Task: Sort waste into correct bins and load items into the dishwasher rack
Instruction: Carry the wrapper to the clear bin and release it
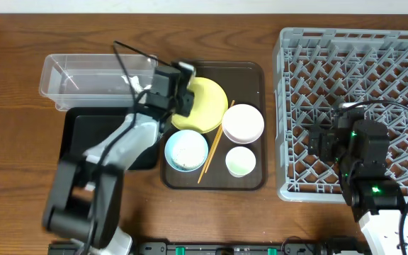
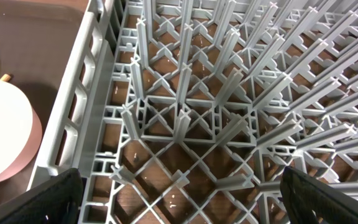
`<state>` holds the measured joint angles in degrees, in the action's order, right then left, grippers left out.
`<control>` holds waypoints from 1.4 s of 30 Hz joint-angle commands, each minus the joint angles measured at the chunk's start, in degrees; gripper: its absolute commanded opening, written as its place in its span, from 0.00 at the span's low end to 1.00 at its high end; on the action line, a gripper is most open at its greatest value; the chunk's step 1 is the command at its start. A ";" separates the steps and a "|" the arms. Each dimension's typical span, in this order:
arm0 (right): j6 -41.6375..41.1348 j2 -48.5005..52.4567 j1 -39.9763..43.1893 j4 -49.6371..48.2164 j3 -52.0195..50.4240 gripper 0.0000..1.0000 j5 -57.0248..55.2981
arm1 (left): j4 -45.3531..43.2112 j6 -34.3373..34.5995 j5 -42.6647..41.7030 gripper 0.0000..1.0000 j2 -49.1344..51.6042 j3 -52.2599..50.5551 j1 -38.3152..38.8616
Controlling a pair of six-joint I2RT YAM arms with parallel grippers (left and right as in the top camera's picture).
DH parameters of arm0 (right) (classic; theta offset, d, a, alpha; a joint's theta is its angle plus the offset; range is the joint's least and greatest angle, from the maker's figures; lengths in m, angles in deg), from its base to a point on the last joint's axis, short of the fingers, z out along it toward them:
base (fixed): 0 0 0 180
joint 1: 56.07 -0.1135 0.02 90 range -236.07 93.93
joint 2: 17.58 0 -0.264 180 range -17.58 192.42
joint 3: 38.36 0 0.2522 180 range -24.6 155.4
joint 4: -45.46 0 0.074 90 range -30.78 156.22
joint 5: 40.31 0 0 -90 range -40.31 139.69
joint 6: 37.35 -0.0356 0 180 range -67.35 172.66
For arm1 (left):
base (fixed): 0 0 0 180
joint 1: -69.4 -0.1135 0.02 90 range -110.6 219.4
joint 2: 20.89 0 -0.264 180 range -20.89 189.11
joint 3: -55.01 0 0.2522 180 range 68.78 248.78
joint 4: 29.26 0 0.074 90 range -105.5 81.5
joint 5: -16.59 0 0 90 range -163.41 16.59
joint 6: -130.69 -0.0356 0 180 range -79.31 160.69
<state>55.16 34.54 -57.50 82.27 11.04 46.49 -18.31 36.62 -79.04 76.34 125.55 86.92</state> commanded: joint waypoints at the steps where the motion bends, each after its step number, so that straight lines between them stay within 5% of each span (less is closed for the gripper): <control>1: -0.76 -0.02 -0.46 0.11 1.22 0.99 0.24 | -0.28 5.01 0.70 0.06 -5.09 0.59 -0.55; 10: -0.76 -0.02 -0.46 0.11 1.22 0.99 0.24 | -1.44 37.13 8.28 0.06 -6.75 0.57 -10.32; 15: -0.76 -0.02 -0.46 0.11 1.22 0.99 0.26 | -1.77 44.76 8.28 0.07 -5.11 0.57 -16.04; 24: -0.76 -0.02 -0.46 0.13 1.22 0.99 0.26 | -2.91 44.76 7.91 0.25 -1.66 0.59 -18.84; 30: -0.76 -0.02 -0.48 0.13 1.22 0.99 0.26 | -3.89 35.39 4.96 0.36 -4.57 0.59 -18.69; 36: -0.76 -0.02 -0.46 0.11 1.22 0.99 0.26 | -3.28 27.50 4.15 0.42 -8.81 0.59 -17.42; 42: -0.79 -0.02 -0.48 0.13 1.22 0.99 0.28 | -1.20 26.84 4.17 0.43 -8.41 0.57 -17.38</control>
<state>55.16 34.54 -57.50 82.32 11.04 46.49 -20.27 66.01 -74.76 67.59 125.59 69.54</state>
